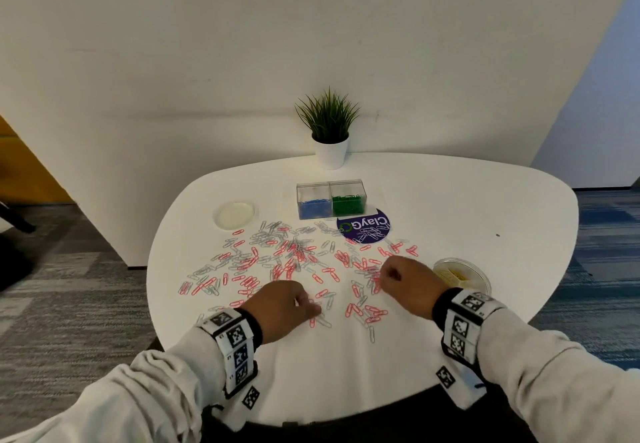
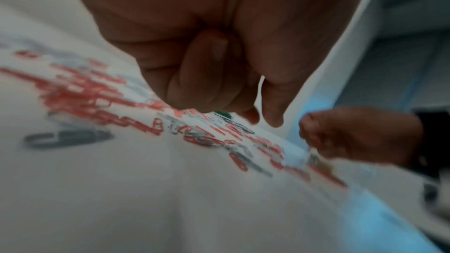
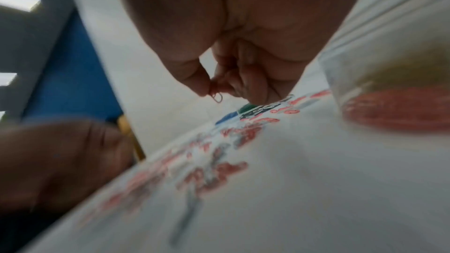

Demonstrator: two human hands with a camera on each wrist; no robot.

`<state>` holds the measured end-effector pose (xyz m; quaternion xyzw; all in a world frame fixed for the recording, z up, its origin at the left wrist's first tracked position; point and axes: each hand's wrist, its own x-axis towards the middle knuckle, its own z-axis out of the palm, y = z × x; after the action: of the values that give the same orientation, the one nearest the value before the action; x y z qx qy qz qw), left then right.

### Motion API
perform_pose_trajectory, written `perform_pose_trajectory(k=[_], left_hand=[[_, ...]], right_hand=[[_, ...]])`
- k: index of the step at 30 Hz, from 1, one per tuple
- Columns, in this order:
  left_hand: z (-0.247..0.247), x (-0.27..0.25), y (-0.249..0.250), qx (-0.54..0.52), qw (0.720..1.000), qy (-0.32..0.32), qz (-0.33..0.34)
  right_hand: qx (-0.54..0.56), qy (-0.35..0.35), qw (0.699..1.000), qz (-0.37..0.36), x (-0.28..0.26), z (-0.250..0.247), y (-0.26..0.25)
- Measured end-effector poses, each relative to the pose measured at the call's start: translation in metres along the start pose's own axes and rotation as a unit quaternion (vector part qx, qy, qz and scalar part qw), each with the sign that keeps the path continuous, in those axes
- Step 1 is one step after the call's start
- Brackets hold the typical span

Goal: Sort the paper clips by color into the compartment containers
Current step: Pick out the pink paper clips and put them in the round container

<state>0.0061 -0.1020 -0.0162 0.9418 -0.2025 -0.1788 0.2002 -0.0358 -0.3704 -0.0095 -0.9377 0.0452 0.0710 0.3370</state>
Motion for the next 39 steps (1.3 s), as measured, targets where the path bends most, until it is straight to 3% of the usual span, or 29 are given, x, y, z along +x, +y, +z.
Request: perform_pose_trajectory(k=[3,5,8,11,13,17,19,21,23,26,29,33,36,39], left_hand=[[0.007,-0.003,0.005,0.122,0.992,-0.003,0.023],[0.011,-0.003,0.008,0.164,0.986,-0.001,0.028],[0.016,-0.001,0.012,0.200,0.979,0.000,0.035],[0.016,0.000,0.013,0.241,0.969,-0.011,0.045],[0.012,-0.002,0.013,0.239,0.970,-0.032,0.036],[0.001,0.001,0.010,0.142,0.988,-0.055,0.000],[-0.004,0.004,0.009,-0.021,0.996,-0.071,-0.047],[-0.008,0.004,0.012,-0.266,0.952,-0.086,-0.125],[-0.011,0.004,0.016,-0.397,0.901,-0.067,-0.161],[-0.010,0.008,0.022,-0.423,0.891,-0.058,-0.152],[-0.007,0.016,0.030,-0.449,0.879,-0.090,-0.132],[0.000,0.028,0.043,-0.445,0.878,-0.121,-0.125],[0.003,0.033,0.058,-0.404,0.896,-0.134,-0.127],[0.005,0.042,0.069,-0.394,0.902,-0.119,-0.130]], right_hand=[[0.217,-0.008,0.971,0.104,0.003,-0.006,-0.006],[0.230,-0.027,0.964,0.129,0.000,-0.006,-0.008],[0.033,-0.066,0.996,0.046,-0.002,0.000,-0.005],[-0.190,-0.117,0.974,-0.033,-0.006,0.008,0.001],[-0.244,-0.122,0.960,-0.058,-0.008,0.013,0.005],[-0.260,-0.093,0.957,-0.088,-0.009,0.020,0.008],[-0.273,-0.096,0.953,-0.087,-0.008,0.023,0.009],[-0.263,-0.095,0.957,-0.083,-0.008,0.021,0.008],[-0.206,-0.079,0.974,-0.060,-0.008,0.015,0.003],[-0.086,-0.029,0.996,-0.028,-0.008,-0.008,-0.015],[-0.039,0.023,0.999,-0.027,-0.010,-0.048,-0.028],[-0.152,0.047,0.987,0.025,-0.015,-0.102,-0.010],[-0.267,-0.010,0.960,0.086,-0.021,-0.116,0.009],[-0.296,-0.070,0.948,0.095,-0.024,-0.108,0.014]])
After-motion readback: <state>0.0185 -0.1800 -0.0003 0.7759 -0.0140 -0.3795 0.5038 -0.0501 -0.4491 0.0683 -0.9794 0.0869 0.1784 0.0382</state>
